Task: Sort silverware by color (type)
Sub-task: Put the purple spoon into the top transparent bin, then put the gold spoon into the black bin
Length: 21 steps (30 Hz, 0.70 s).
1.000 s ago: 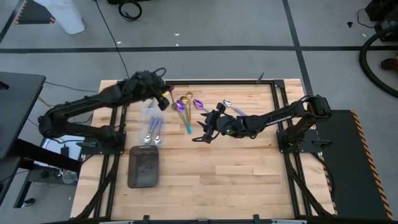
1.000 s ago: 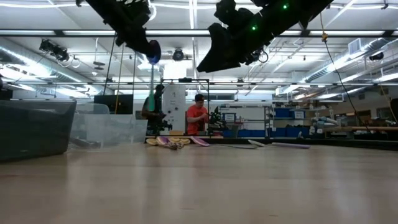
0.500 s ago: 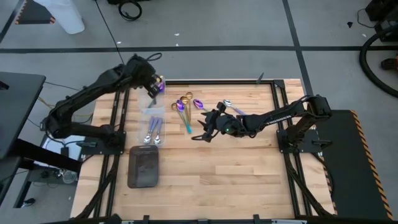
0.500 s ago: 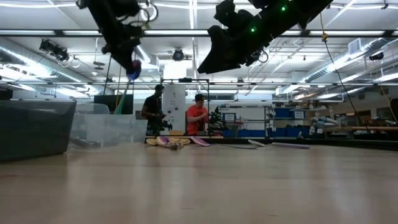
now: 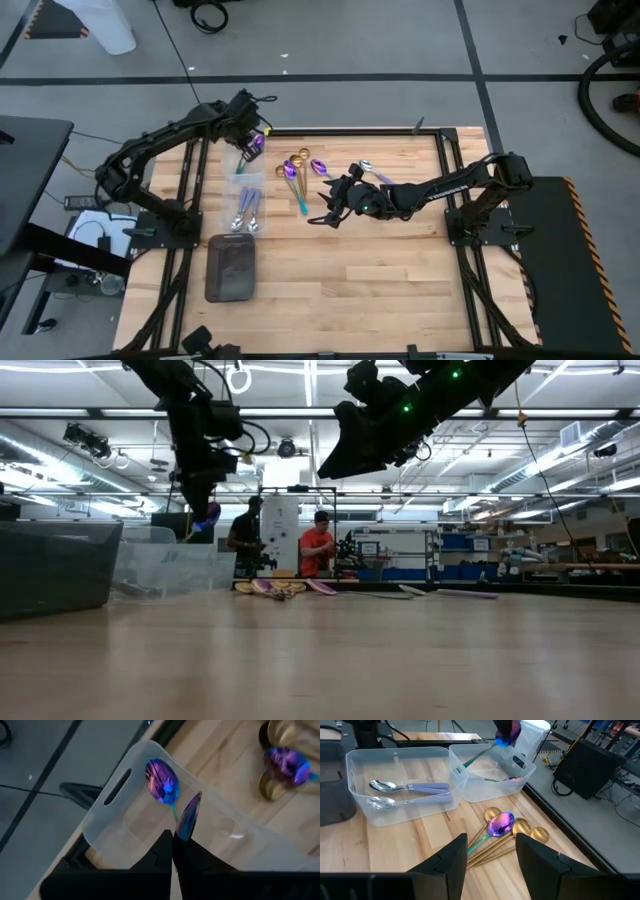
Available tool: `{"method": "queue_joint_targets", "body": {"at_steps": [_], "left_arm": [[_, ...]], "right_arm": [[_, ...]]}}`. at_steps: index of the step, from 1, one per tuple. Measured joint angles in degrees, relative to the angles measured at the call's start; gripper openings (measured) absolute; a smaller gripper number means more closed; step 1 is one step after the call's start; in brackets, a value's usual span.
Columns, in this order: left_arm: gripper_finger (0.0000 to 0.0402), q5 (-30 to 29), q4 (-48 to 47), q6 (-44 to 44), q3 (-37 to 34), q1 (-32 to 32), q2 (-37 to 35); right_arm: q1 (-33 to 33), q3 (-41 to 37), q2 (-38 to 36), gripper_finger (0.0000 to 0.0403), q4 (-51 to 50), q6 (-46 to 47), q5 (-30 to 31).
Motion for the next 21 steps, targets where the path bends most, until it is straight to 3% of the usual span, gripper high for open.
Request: {"method": "queue_joint_targets", "body": {"at_steps": [11,15,21], "left_arm": [[0.0028,-1.8,0.7,-0.7,0.0,0.0,1.8],[0.0060,-5.1,0.6,-0.8,0.0,0.0,1.8],[0.0123,-5.6,0.6,-0.8,0.0,0.0,1.8]], "right_arm": [[0.0,0.0,0.0,0.0175,-0.1,0.0,-0.4],[0.0,0.0,0.0,0.0175,-0.1,0.0,-0.4],[0.0,0.0,0.0,0.0175,-0.7,0.3,-0.4]]}}
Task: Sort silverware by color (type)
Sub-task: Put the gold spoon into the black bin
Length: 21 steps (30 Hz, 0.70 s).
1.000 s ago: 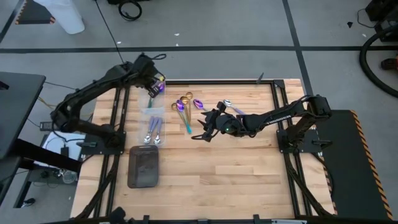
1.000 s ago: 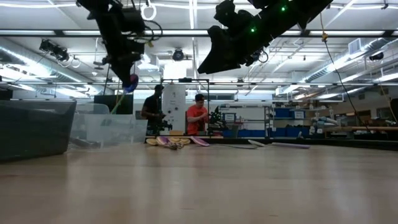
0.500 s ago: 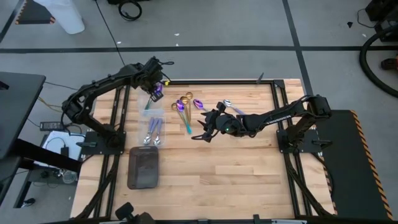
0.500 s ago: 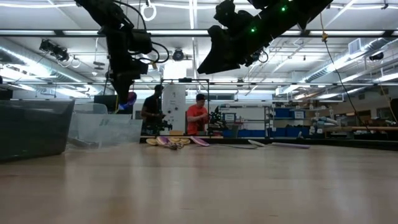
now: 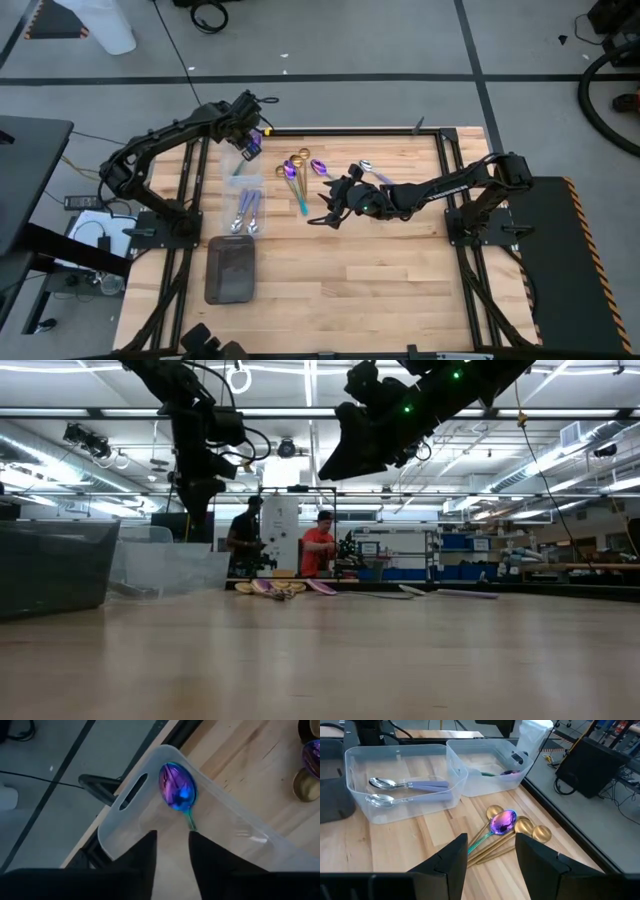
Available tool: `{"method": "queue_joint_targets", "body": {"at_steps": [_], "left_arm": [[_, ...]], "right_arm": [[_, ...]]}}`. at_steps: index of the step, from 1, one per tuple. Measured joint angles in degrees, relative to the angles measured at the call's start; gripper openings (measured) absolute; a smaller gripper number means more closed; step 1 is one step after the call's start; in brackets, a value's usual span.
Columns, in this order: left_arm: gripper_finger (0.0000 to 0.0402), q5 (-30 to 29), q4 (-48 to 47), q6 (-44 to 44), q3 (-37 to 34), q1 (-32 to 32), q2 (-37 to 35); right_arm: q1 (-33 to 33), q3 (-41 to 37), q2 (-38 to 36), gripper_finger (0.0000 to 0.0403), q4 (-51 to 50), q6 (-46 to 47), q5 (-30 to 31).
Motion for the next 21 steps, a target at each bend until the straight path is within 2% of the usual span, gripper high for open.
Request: {"method": "queue_joint_targets", "body": {"at_steps": [5,11,18,21], "left_arm": [[0.0153,3.0,0.2,-0.1,-0.1,-1.0,-1.3],[0.0157,9.1,2.9,-1.1,-0.3,-6.0,-4.9],[0.0157,10.7,22.0,0.3,-9.6,-14.2,-14.5],[0.0157,10.6,26.9,0.2,-14.2,-16.2,-18.0]], "right_arm": [[0.0,0.0,0.0,0.0175,-0.7,0.4,0.0],[-0.6,0.1,0.6,0.0175,-0.8,6.4,-0.2],[-1.9,6.8,9.1,0.0170,-4.6,6.9,-3.8],[-4.4,10.5,12.7,0.0169,-7.1,7.1,-5.7]]}}
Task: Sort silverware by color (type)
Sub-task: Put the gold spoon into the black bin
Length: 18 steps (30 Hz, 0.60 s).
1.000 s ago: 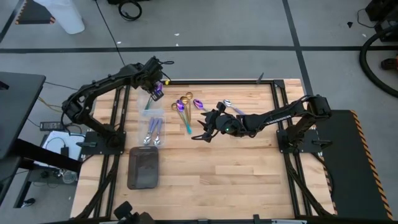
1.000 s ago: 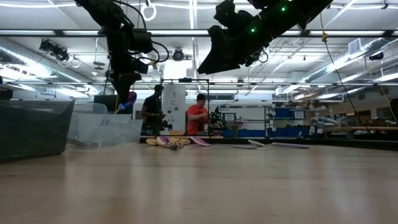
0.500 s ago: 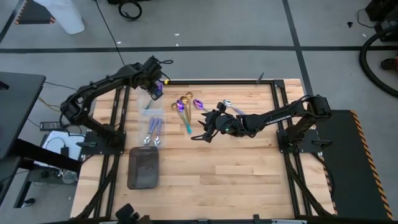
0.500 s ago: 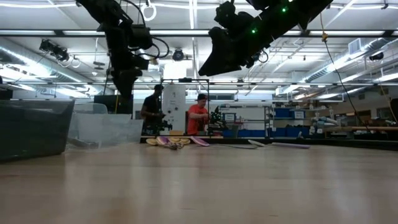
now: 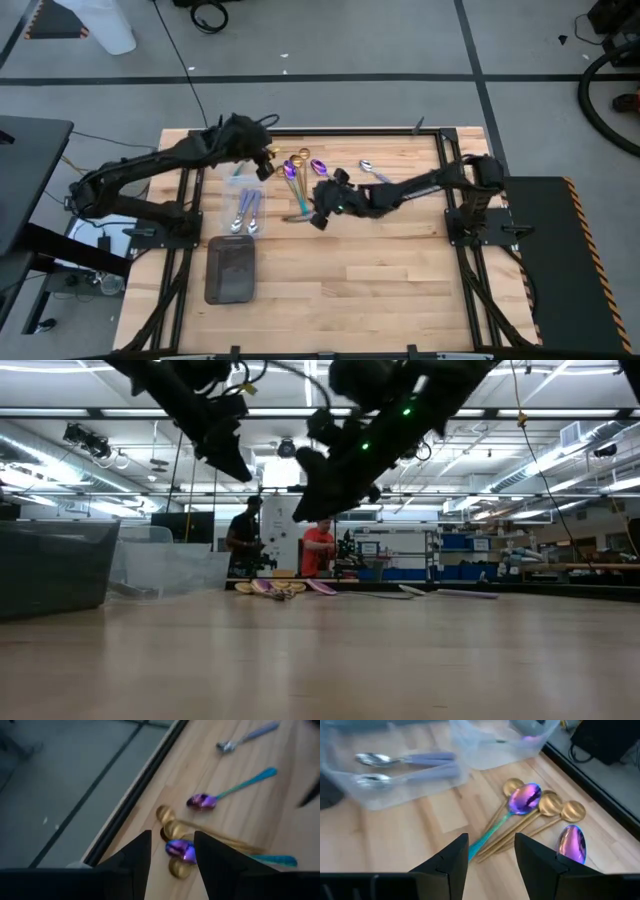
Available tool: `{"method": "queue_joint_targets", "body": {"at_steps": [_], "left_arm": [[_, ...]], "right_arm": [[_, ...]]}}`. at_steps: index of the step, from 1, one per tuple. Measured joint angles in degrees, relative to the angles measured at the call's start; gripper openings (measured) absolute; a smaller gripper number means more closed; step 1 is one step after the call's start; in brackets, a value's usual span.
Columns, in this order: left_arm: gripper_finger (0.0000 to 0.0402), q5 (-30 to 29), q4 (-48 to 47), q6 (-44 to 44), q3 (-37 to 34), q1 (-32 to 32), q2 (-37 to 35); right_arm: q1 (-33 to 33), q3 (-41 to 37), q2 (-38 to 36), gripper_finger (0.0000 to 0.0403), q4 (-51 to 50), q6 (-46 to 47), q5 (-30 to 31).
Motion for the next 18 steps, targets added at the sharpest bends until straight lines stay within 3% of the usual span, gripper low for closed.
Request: {"method": "queue_joint_targets", "body": {"at_steps": [10,18], "left_arm": [[0.0157,-0.2,9.0,-3.5,-10.9,-5.0,-10.7],[0.0157,-0.2,11.2,-6.2,-13.8,-8.4,-14.5]], "right_arm": [[-8.0,10.0,11.3,0.0169,-3.9,2.7,-6.3],[-10.0,19.1,20.0,0.0169,-9.3,4.3,-6.6]]}}
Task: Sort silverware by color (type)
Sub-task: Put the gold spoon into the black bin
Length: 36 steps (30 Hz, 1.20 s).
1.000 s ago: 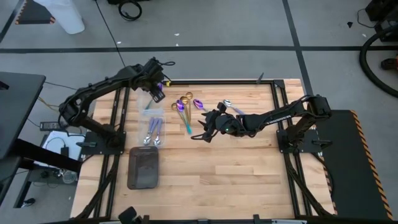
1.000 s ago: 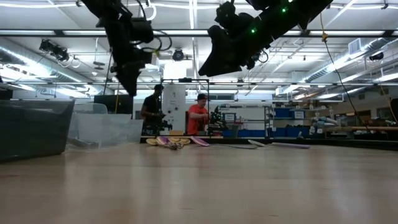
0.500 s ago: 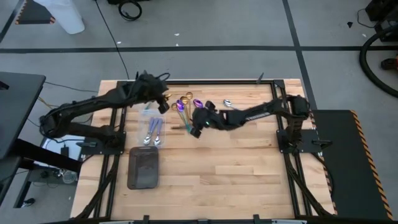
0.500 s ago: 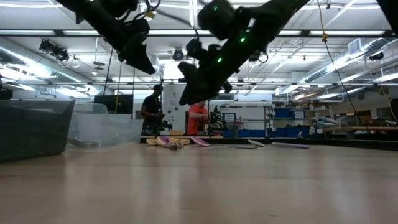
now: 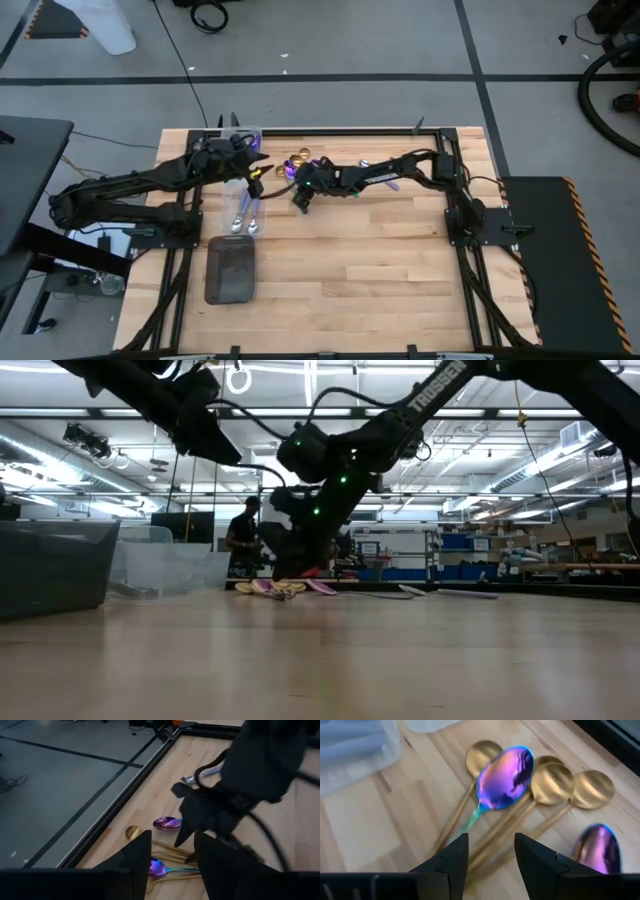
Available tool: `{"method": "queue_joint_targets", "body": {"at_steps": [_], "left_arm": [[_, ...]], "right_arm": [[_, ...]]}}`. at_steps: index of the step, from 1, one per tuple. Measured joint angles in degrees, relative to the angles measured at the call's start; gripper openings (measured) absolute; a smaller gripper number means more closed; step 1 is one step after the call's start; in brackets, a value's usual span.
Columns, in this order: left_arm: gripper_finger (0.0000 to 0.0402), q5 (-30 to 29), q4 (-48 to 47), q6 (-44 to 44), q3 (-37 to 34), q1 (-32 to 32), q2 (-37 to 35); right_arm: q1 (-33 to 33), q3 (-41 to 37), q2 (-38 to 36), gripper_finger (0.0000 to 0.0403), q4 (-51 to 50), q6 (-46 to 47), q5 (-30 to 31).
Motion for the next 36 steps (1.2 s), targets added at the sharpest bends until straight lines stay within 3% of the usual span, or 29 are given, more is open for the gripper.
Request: {"method": "queue_joint_targets", "body": {"at_steps": [10,22,36], "left_arm": [[0.0157,0.1,-1.1,-0.6,0.0,-3.4,0.0],[0.0157,0.1,-4.4,-1.3,0.0,-3.5,0.1],[0.0157,0.1,-5.8,-2.6,0.0,-3.5,0.1]], "right_arm": [[-2.0,1.7,2.3,0.0161,-6.3,3.4,-2.0],[-0.3,1.3,-0.2,0.0061,-12.2,2.3,-4.6],[-0.4,1.2,-1.6,0.0055,-15.7,1.7,-7.3]]}}
